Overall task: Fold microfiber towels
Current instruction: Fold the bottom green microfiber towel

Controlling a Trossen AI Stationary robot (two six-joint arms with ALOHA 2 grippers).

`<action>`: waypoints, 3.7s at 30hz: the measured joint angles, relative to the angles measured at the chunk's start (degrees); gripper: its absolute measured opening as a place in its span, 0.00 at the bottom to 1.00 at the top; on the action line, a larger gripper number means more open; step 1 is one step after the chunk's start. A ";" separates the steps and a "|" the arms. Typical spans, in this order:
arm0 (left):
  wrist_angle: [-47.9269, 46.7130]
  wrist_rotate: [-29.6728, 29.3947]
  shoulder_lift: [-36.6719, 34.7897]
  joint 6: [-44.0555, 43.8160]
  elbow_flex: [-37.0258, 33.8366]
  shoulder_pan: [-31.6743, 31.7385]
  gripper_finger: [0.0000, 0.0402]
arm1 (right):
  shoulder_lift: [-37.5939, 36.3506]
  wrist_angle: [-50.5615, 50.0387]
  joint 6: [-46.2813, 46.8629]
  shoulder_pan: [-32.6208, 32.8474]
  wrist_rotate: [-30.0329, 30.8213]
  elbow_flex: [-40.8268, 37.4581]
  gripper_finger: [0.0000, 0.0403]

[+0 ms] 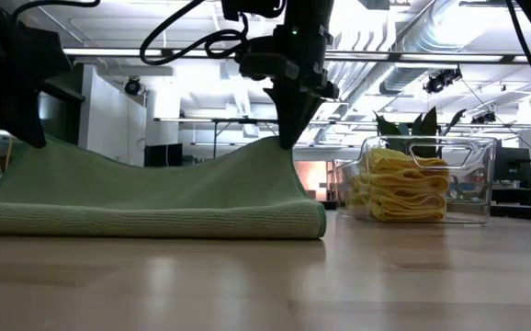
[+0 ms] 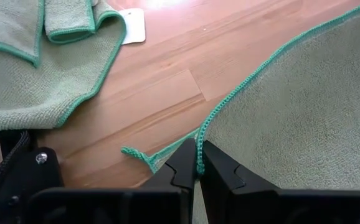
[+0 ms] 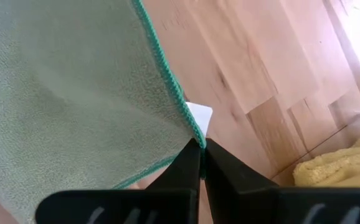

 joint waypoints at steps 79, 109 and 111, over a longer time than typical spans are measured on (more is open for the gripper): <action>28.12 26.68 11.56 42.27 1.40 -17.40 0.00 | -8.63 43.76 -18.59 16.65 -6.71 -30.41 0.45; 24.65 21.19 11.52 49.48 3.36 -17.35 0.32 | -7.67 41.56 -18.99 16.42 -6.08 -29.68 0.45; 22.73 21.09 11.52 48.99 3.37 -17.34 0.39 | -7.67 41.56 -18.96 16.44 -6.07 -29.68 0.45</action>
